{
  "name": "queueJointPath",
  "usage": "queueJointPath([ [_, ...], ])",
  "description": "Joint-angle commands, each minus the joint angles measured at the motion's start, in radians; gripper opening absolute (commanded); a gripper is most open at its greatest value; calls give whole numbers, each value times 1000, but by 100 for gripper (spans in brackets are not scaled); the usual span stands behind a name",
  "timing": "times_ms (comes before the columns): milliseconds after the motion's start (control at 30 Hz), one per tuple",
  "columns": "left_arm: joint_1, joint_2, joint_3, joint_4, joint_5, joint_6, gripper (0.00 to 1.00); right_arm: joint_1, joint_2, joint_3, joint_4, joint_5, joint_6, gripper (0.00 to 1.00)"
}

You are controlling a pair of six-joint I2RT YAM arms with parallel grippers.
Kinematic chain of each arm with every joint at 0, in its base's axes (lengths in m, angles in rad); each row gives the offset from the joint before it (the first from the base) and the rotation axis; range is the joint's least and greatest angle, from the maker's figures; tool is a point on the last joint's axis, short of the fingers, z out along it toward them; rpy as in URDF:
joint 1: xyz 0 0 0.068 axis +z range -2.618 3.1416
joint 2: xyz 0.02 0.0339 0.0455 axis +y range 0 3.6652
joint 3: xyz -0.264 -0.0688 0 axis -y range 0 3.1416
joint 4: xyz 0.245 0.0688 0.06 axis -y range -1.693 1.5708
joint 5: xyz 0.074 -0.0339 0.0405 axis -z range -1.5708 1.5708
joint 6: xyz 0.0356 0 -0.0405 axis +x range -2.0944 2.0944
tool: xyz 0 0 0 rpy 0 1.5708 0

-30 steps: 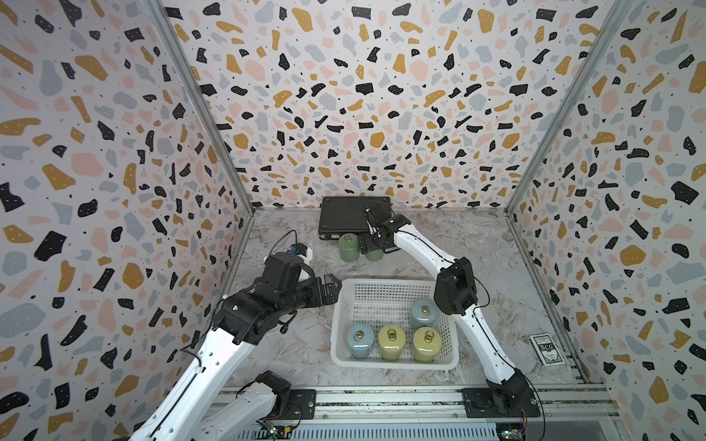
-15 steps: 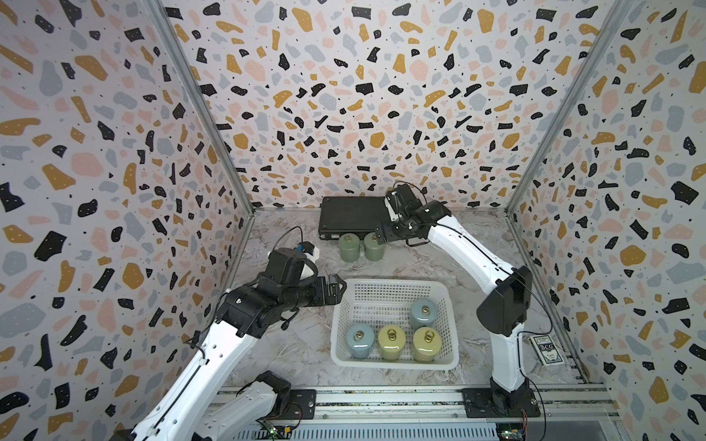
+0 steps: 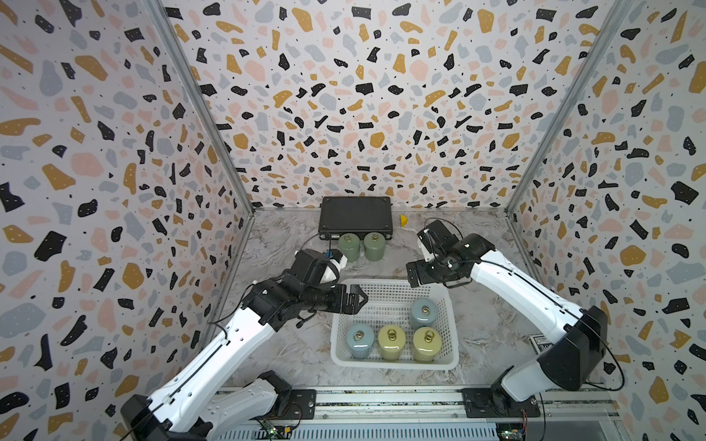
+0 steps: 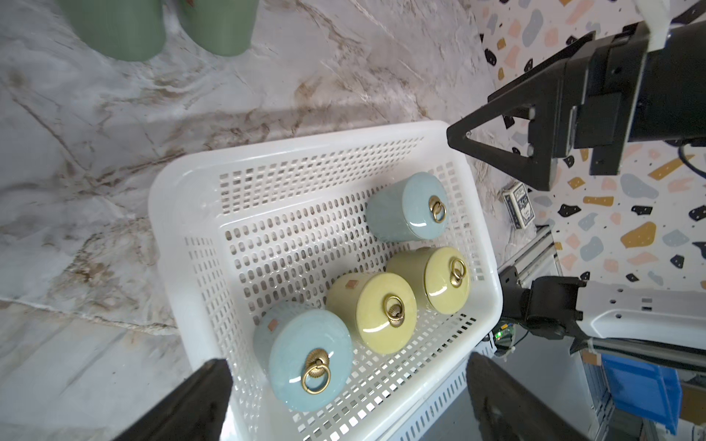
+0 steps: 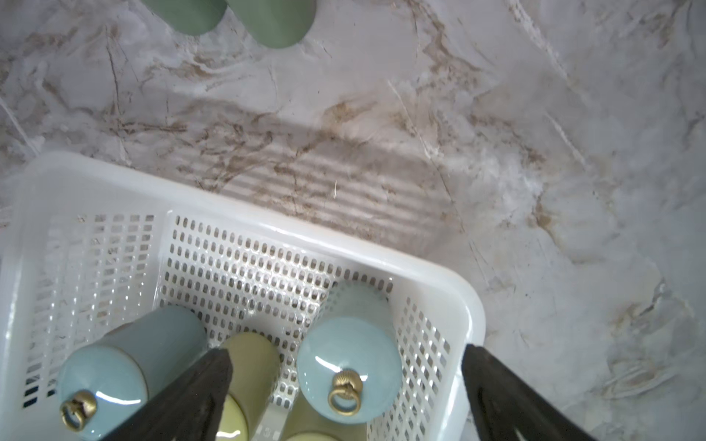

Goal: Take the tea canister out of the basket
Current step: Pick up the tea canister from the basket.

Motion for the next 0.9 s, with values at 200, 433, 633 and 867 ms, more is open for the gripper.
queueJointPath([
  [200,-69,35,-9,63,-11,3,100,97,-92,-167,-57,-39,127,99],
  [433,-101,34,-31,72,-29,-12,100,107,-79,-261,-23,-28,158,99],
  [633,-126,31,-37,98,-60,-39,100,106,-32,-303,49,1,166,99],
  [867,-136,33,-26,93,-81,-47,100,106,-21,-354,167,58,182,99],
])
